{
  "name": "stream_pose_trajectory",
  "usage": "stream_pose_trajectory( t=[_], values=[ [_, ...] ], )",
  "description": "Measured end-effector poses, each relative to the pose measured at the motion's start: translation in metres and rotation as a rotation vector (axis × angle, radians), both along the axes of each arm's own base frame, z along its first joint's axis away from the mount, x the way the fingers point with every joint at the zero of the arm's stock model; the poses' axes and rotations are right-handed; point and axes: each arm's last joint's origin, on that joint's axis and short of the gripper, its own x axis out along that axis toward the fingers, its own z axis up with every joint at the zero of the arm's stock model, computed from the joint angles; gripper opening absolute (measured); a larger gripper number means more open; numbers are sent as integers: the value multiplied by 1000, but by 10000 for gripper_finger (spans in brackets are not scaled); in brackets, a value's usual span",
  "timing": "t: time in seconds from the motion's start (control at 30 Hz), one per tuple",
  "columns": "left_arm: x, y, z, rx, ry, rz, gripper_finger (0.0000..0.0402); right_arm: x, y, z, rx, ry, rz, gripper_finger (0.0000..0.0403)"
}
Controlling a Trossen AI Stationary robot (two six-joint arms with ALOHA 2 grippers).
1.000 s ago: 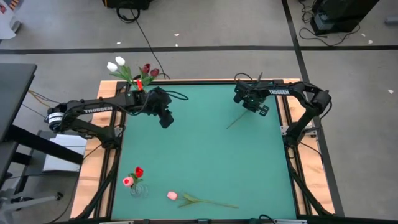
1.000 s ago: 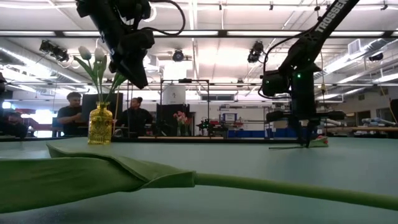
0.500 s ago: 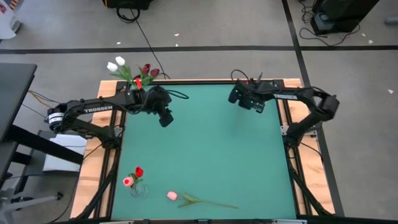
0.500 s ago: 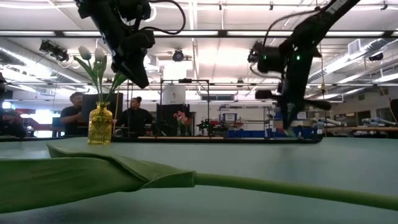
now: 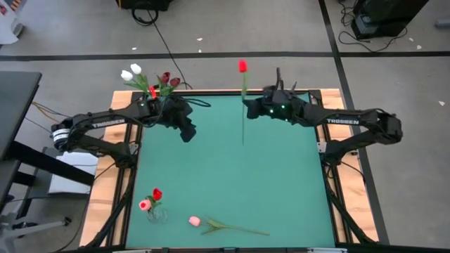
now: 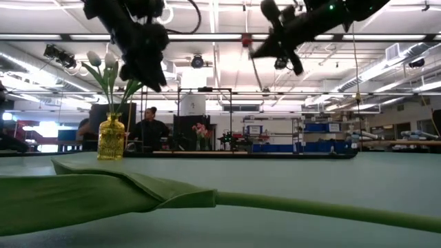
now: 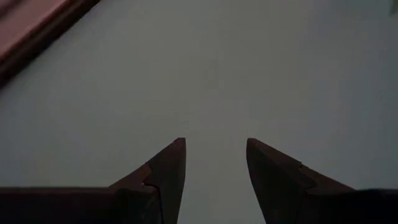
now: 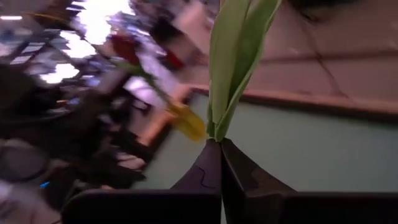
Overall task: Sort flowers into vase by color
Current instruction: Put the red flower into the transparent vase
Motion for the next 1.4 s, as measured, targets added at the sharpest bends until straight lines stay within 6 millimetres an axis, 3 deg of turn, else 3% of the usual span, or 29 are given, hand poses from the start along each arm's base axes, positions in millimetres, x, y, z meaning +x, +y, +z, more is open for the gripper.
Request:
stream_pose_trajectory(
  t=[0.17, 0.33, 0.6, 0.83, 1.2, 1.4],
  values=[
    [-26, -14, 31, -71, -188, 39, 171, 24, 15, 6, -159, -134, 154, 0],
    [-63, -30, 60, 6, -328, -9, 171, 48, 32, 0, -210, -262, 220, 0],
    [-100, -52, 79, 136, -432, -166, 171, 88, 60, -22, -340, -304, 414, 2],
    [-103, -64, 81, 101, -462, -251, 172, 134, 74, -7, -559, -314, 504, 3],
    [-98, -70, 82, 111, -474, -322, 172, 199, 67, 23, -683, -461, 616, 4],
    [-96, -71, 88, 110, -534, -345, 172, 226, 64, 26, -689, -465, 679, 4]
  ],
)
